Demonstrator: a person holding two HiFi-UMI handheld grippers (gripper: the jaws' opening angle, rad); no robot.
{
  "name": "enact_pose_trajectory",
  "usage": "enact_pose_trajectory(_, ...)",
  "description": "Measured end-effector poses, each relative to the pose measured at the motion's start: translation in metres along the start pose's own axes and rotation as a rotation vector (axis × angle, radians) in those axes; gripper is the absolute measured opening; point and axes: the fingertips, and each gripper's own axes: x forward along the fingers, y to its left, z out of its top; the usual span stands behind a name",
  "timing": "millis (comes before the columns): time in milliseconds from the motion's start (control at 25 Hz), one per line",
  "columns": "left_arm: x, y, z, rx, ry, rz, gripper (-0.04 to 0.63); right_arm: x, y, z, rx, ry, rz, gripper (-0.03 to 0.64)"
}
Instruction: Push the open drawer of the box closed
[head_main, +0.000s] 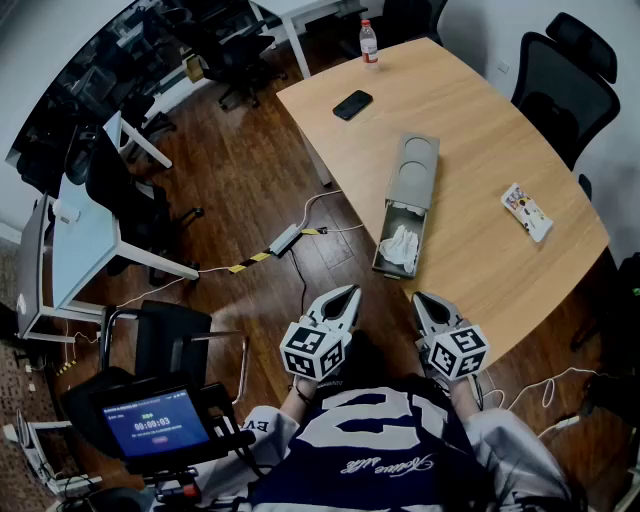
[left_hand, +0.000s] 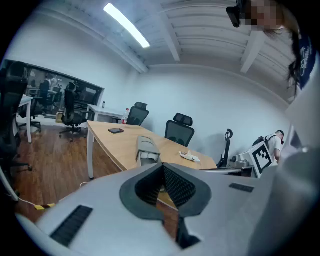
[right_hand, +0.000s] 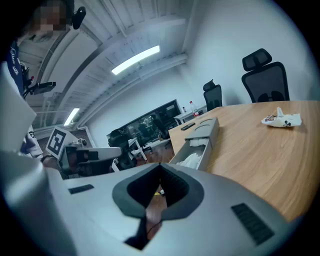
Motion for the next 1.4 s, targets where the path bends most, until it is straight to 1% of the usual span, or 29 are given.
enact_pose_trajectory(160, 0.003, 0.019, 0.004, 0.023, 0.007, -0.038, 0.002, 0.013, -0.004, -0.005, 0.025, -0.008, -0.060, -0.002)
enact_pose_trajectory(280, 0.010, 0.041, 0.009, 0.013, 0.016, -0.063, 0.002, 0.034, -0.007, -0.006, 0.039, 0.011, -0.099, -0.002)
enact_pose_trajectory(440, 0.012, 0.054, 0.005, -0.025, 0.032, -0.086, 0.002, 0.047, -0.008, -0.024, 0.036, 0.090, -0.129, -0.002)
enact_pose_trajectory(600, 0.012, 0.061, 0.004, -0.054, 0.030, -0.089, 0.002, 0.060, -0.013, -0.041, 0.038, 0.169, -0.140, -0.002)
enact_pose_trajectory(760, 0.011, 0.071, 0.001, -0.077, 0.036, -0.071, 0.002, 0.084, -0.019, -0.051, 0.045, 0.220, -0.125, -0.002)
enact_pose_trajectory(960, 0.013, 0.094, 0.007, -0.089, 0.045, -0.024, 0.002, 0.111, -0.023, -0.061, 0.042, 0.287, -0.107, -0.002)
enact_pose_trajectory(1040, 0.017, 0.105, 0.014, -0.095, 0.039, -0.001, 0.002, 0.118, -0.021, -0.064, 0.064, 0.310, -0.073, -0.002)
enact_pose_trajectory(1160, 0.025, 0.117, 0.020, -0.110, 0.032, 0.024, 0.002, 0.126, -0.017, -0.065, 0.111, 0.313, -0.031, -0.002)
enact_pose_trajectory(1280, 0.042, 0.122, 0.027, -0.118, 0.035, 0.022, 0.002, 0.132, -0.024, -0.060, 0.112, 0.321, -0.027, -0.002)
enact_pose_trajectory(1400, 0.070, 0.130, 0.035, -0.117, 0.055, 0.009, 0.002, 0.149, -0.037, -0.047, 0.123, 0.329, -0.020, -0.002)
